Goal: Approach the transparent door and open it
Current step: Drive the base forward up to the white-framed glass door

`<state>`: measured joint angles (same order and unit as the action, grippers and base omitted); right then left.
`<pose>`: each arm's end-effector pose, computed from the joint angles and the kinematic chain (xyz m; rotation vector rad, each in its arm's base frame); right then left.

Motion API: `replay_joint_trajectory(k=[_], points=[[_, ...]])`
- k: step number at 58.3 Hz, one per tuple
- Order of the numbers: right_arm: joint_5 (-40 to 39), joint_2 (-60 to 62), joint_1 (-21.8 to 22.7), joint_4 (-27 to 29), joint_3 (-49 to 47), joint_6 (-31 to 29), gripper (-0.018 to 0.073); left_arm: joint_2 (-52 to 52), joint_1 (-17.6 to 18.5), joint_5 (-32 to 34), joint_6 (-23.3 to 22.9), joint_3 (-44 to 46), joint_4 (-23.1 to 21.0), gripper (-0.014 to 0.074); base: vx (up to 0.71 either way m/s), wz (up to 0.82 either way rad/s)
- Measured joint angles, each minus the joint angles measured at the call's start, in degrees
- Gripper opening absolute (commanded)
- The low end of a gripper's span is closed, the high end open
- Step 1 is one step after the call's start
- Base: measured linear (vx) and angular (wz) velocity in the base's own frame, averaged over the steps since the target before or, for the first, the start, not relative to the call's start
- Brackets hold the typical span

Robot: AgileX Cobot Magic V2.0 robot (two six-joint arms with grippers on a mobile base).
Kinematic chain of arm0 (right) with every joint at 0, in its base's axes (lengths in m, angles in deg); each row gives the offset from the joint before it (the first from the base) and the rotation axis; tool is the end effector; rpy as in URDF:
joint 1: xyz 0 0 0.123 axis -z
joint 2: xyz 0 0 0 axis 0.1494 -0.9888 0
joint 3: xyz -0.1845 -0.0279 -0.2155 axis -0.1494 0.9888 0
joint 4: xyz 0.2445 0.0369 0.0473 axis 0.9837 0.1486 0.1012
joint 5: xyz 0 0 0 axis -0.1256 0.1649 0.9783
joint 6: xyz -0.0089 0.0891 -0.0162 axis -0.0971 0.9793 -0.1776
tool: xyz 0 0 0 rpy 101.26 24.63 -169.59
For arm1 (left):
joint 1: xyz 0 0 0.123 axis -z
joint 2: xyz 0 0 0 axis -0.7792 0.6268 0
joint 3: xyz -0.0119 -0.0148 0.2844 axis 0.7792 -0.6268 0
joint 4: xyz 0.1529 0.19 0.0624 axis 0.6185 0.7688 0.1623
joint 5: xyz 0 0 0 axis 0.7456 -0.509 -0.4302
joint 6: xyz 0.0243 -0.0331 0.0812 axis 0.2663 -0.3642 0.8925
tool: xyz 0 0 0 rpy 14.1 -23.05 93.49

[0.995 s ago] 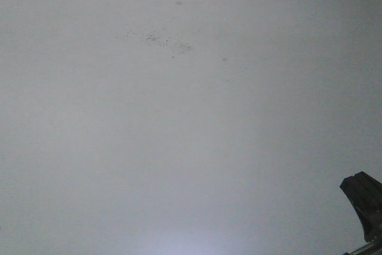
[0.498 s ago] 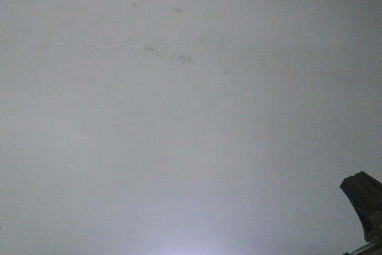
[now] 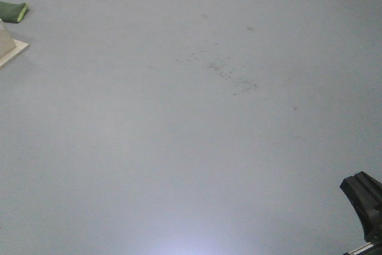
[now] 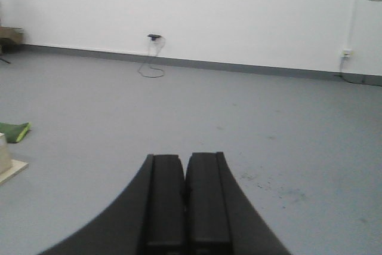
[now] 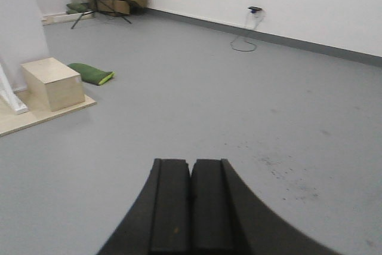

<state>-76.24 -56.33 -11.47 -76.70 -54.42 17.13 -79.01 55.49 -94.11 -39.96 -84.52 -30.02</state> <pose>0.0523 0.0200 0.1851 -0.2910 1.6939 0.2827 0.0567 -0.0050 0.1941 0.0457 1.6049 -0.0838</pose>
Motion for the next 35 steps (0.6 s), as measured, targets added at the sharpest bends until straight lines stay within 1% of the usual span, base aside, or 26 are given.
replay_joint_trajectory(k=[17,35], points=[[0.21,0.0,0.0,0.0,0.0,0.0,-0.0006,0.0,0.0,0.0,0.0,0.0,0.0,-0.0006,0.43,0.62],[0.39,0.0,0.0,0.0,0.0,0.0,-0.0006,0.0,0.0,0.0,0.0,0.0,0.0,-0.0006,0.45,0.52]])
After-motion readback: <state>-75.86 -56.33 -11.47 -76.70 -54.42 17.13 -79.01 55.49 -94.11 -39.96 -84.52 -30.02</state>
